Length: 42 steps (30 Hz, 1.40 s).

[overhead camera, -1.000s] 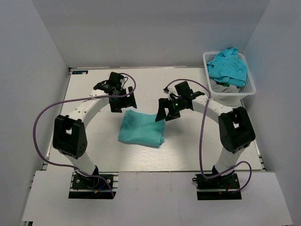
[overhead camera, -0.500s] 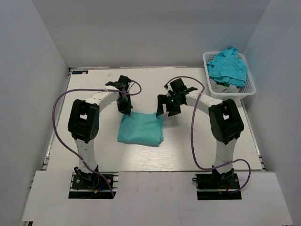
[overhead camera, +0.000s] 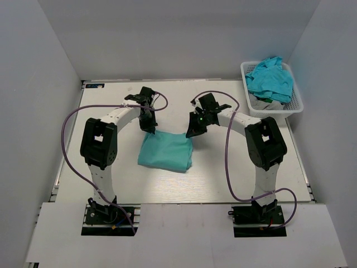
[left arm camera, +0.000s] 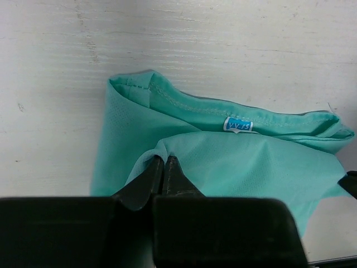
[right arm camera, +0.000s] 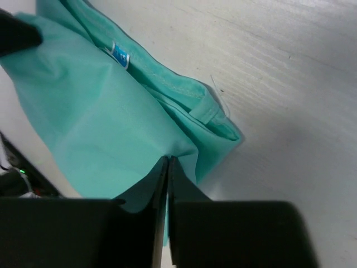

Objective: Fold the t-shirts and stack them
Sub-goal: Smooth out wrinkles on the folded tshirt

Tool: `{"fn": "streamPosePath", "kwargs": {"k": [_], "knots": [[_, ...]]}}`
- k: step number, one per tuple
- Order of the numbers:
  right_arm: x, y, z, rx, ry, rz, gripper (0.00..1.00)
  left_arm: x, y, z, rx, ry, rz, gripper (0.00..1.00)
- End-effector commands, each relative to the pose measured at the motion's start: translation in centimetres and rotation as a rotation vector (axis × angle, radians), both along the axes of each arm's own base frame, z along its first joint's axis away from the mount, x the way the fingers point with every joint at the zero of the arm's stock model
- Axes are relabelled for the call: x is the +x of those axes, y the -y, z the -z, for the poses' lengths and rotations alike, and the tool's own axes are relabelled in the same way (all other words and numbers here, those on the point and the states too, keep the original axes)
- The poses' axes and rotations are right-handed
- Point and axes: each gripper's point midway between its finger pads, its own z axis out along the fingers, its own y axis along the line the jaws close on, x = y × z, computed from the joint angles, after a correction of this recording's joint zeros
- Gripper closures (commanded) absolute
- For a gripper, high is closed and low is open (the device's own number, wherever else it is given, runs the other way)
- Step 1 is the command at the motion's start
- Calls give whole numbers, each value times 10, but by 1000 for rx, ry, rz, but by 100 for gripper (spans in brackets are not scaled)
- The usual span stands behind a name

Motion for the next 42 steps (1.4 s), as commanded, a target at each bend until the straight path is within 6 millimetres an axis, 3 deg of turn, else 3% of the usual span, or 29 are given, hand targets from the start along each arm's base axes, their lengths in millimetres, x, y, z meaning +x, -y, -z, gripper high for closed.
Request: {"fn": "streamPosePath", "kwargs": {"k": [1, 10, 12, 16, 19, 22, 24, 25, 26, 29, 30, 31, 32, 33, 35, 36, 38, 41, 42], "knots": [[1, -8, -7, 38, 5, -9, 100, 9, -2, -27, -12, 74, -14, 100], [-5, -6, -42, 81, 76, -23, 100, 7, -5, -66, -40, 166, -29, 100], [-6, -8, -47, 105, 85, -34, 100, 9, -3, -67, -48, 175, -17, 100], [2, -9, -46, 106, 98, -20, 100, 13, -7, -66, -39, 177, -30, 100], [10, -11, -35, 93, 78, -3, 100, 18, -13, -56, -15, 161, -46, 100], [21, -10, -20, 57, 64, 19, 100, 36, -24, -45, -7, 163, -93, 100], [37, -8, -22, 39, 84, 50, 100, 49, -29, -44, -21, 163, -113, 100], [41, -4, -7, 11, 57, 77, 100, 52, -27, -32, -23, 138, -109, 100], [43, -2, -4, 9, 43, 91, 100, 58, -31, -29, -26, 135, -112, 100], [64, -5, 6, -13, 55, 127, 100, 78, -32, -23, -46, 144, -113, 84], [73, -5, 5, -24, 77, 141, 100, 85, -35, -26, -50, 157, -122, 73], [80, -8, 3, -19, 90, 137, 97, 89, -30, -30, -71, 171, -96, 68], [82, -7, 8, -28, 81, 132, 79, 92, -30, -30, -72, 174, -95, 60], [89, -11, -1, -8, 104, 116, 10, 93, -34, -30, -67, 176, -93, 51], [98, -16, -10, -11, 137, 91, 10, 95, -46, -32, -33, 179, -118, 14], [99, -15, -14, -15, 139, 86, 10, 97, -49, -38, -16, 186, -126, 0], [105, -18, -38, 3, 189, 79, 10, 102, -68, -54, 34, 202, -170, 0], [97, -19, -61, 37, 217, 77, 10, 110, -71, -85, 14, 249, -179, 0], [86, -21, -81, 81, 223, 61, 10, 111, -69, -97, -3, 271, -174, 0]]}}
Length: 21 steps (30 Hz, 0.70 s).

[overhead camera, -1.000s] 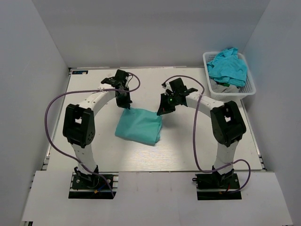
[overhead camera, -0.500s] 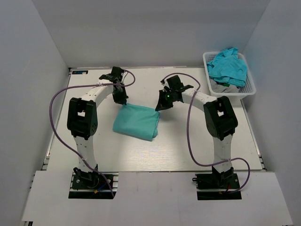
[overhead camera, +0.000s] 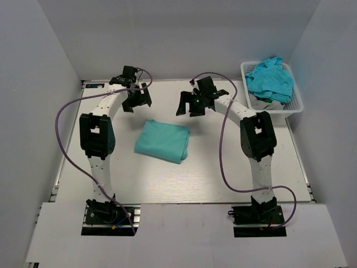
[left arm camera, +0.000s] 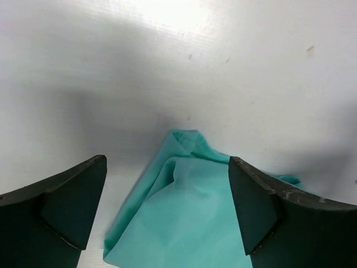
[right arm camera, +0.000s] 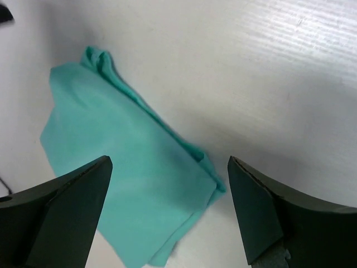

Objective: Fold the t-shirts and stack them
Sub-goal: Smooth out wrinkles on the folded tshirt

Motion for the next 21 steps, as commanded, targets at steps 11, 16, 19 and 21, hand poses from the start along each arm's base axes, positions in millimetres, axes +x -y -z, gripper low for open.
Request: {"fn": "streamPosePath", "kwargs": {"k": [11, 16, 19, 21], "knots": [[-100, -31, -59, 280, 12, -264, 10, -52, 84, -74, -449, 160, 312, 0], [-81, -41, -37, 318, 32, -240, 10, -51, 90, -31, -476, 72, 303, 0], [-66, -40, -19, 293, 30, -204, 10, -40, 83, 0, -473, 29, 274, 0], [-57, -38, -2, 292, 14, -184, 10, -39, 84, 15, -471, -10, 265, 0]]}}
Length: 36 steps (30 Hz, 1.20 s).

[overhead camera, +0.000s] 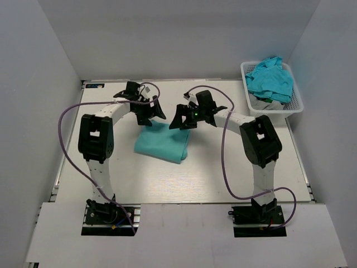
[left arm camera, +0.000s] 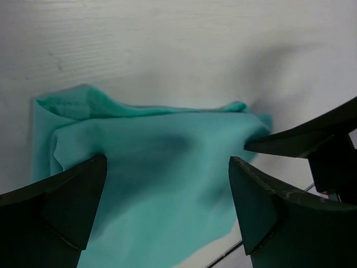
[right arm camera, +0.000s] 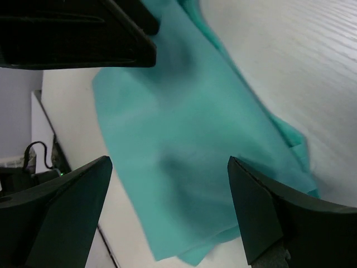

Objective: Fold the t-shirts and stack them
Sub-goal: Smooth out wrinkles on the folded tshirt

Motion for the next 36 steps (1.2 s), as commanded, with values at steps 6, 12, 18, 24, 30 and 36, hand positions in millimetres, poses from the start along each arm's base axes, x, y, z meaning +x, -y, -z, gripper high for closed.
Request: {"fn": "streamPosePath", "kwargs": {"k": [6, 12, 18, 24, 30, 36], "knots": [[36, 21, 58, -38, -32, 110, 10, 11, -28, 44, 104, -77, -68, 0], [27, 27, 61, -34, -72, 81, 10, 9, -31, 29, 28, -79, -70, 0], [32, 26, -15, -6, 75, 53, 10, 11, -32, -57, 56, 107, -92, 0], [17, 56, -58, -116, 176, 95, 10, -18, -74, -91, 213, 167, -209, 0], [-29, 55, -76, -57, 164, 16, 10, -51, -72, -52, 196, 38, -216, 0], [-63, 15, -79, 23, 142, -137, 10, -68, -9, -89, -139, 124, -50, 0]]}}
